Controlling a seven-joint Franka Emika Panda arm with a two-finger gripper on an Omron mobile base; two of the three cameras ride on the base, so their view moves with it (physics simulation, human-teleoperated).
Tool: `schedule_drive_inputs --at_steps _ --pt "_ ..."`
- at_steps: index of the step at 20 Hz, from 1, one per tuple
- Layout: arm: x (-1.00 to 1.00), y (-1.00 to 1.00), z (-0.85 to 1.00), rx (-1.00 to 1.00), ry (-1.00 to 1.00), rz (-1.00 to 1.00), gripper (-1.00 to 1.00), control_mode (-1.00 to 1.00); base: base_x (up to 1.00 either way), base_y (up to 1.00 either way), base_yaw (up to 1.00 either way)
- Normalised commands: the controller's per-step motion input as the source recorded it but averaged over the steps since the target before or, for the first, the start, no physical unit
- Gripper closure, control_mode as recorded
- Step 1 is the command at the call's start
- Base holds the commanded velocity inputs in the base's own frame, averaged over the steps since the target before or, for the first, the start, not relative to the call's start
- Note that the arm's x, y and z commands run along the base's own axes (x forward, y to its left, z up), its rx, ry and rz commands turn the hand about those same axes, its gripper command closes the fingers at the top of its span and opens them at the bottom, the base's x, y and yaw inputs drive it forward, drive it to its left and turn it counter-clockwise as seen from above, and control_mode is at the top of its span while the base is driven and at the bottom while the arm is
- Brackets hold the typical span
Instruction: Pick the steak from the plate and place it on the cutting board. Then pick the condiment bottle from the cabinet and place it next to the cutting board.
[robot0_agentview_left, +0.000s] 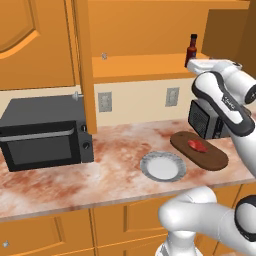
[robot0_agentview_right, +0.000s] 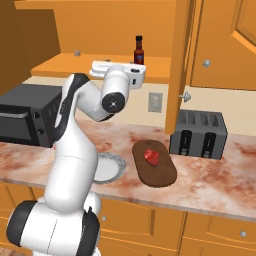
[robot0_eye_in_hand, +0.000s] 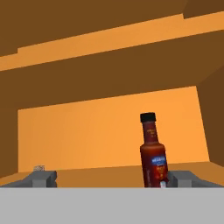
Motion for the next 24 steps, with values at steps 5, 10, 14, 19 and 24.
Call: schedule_drive_inputs --at_steps 5,10,14,19,24 --pt "0.04 0.00 0.17 0.03 0.00 -0.01 -1.00 -1.00 0.00 0.00 0.00" --pt "0.00 0.00 0.20 0.00 0.00 -0.01 -1.00 -1.00 0.00 0.00 0.00" --pt "0.00 0.00 0.21 0.00 0.00 -0.01 -1.00 -1.00 0.00 0.00 0.00" --pt "0.00 0.00 0.14 0.00 0.00 0.00 -1.00 -1.00 0.00 0.00 0.00" --pt "0.03 0.00 0.02 0.00 -0.02 0.00 -1.00 -1.00 0.00 0.00 0.00"
